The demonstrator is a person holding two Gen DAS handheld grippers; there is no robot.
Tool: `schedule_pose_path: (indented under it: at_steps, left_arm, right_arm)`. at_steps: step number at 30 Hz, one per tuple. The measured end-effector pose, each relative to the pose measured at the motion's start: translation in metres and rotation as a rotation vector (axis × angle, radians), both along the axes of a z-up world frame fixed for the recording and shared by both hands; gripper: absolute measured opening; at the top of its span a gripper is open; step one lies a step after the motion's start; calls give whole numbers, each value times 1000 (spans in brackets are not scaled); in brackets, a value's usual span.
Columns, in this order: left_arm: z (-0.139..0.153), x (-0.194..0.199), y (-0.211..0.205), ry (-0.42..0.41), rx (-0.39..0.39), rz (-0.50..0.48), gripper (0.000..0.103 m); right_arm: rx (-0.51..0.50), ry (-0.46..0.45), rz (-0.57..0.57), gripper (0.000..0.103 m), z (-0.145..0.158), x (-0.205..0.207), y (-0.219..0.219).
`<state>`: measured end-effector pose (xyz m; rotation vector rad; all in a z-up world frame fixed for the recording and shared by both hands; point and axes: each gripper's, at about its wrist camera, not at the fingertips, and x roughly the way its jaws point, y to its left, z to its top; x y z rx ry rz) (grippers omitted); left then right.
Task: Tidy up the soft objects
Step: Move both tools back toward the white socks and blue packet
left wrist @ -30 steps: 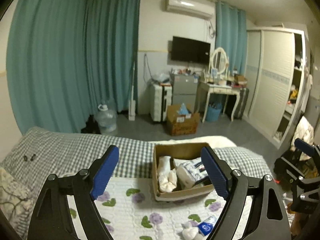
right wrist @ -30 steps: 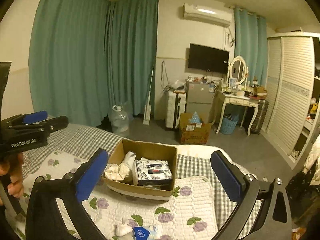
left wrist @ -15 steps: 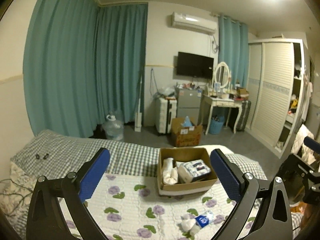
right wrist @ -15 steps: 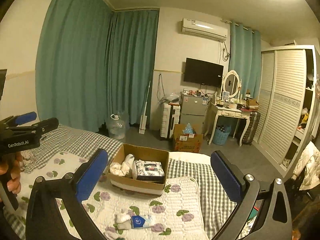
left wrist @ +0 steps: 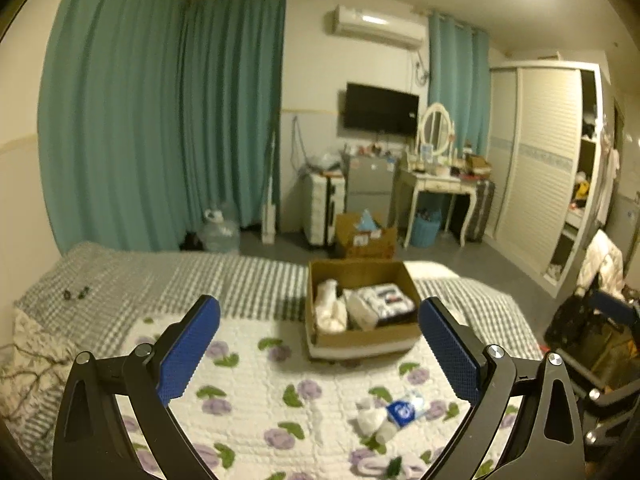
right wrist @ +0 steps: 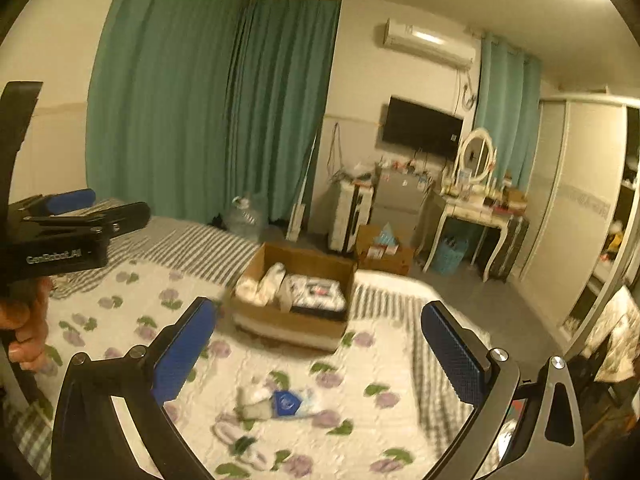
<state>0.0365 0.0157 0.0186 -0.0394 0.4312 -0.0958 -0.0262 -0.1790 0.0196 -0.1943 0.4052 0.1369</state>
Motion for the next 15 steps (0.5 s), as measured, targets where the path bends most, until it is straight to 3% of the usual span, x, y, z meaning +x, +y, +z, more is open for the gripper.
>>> schedule_pose_path:
  at_steps: [4, 6, 15]
  left_arm:
    - [-16, 6, -2, 29, 2, -16, 100]
    - [-24, 11, -2, 50, 7, -24, 93]
    - [-73, 33, 2, 166, 12, -47, 92]
  right_arm:
    - [1, 51, 4, 103, -23, 5, 3]
    - [-6, 87, 0, 103, -37, 10, 4]
    - [-10, 257, -2, 103, -108, 31, 17]
